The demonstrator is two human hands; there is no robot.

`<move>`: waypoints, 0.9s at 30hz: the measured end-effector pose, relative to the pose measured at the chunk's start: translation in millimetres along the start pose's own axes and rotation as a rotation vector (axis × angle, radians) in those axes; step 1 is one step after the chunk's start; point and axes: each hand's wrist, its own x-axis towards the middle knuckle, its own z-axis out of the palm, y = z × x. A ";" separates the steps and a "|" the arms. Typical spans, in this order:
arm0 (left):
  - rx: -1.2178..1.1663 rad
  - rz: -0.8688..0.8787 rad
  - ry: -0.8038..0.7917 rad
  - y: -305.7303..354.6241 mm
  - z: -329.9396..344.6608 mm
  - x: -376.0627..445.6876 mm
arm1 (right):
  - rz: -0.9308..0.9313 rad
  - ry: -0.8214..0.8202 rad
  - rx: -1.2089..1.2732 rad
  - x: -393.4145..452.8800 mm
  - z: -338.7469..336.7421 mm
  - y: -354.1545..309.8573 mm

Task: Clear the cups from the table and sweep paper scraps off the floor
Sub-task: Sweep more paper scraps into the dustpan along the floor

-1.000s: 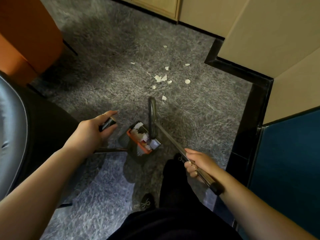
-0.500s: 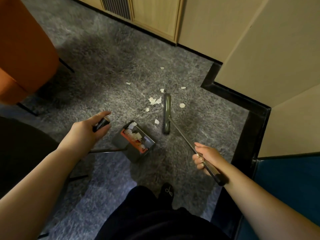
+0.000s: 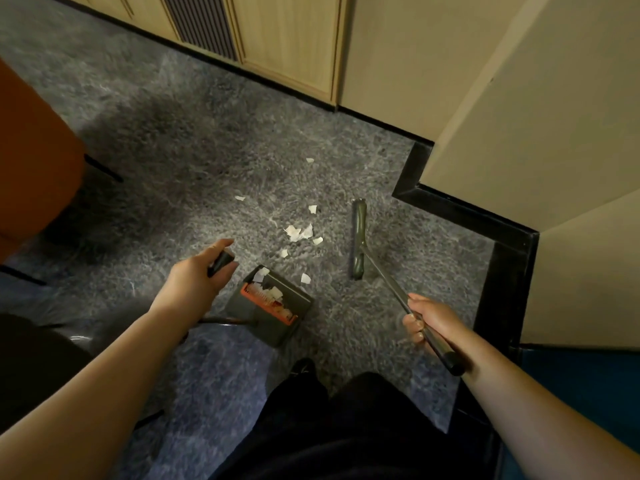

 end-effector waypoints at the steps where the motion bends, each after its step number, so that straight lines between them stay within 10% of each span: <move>1: 0.012 0.002 -0.006 3.3 2.1 10.0 | -0.005 0.003 0.002 3.6 0.0 -6.9; 27: 0.025 -0.120 0.025 148.0 36.2 234.6 | 0.053 0.002 -0.199 134.8 -46.6 -250.9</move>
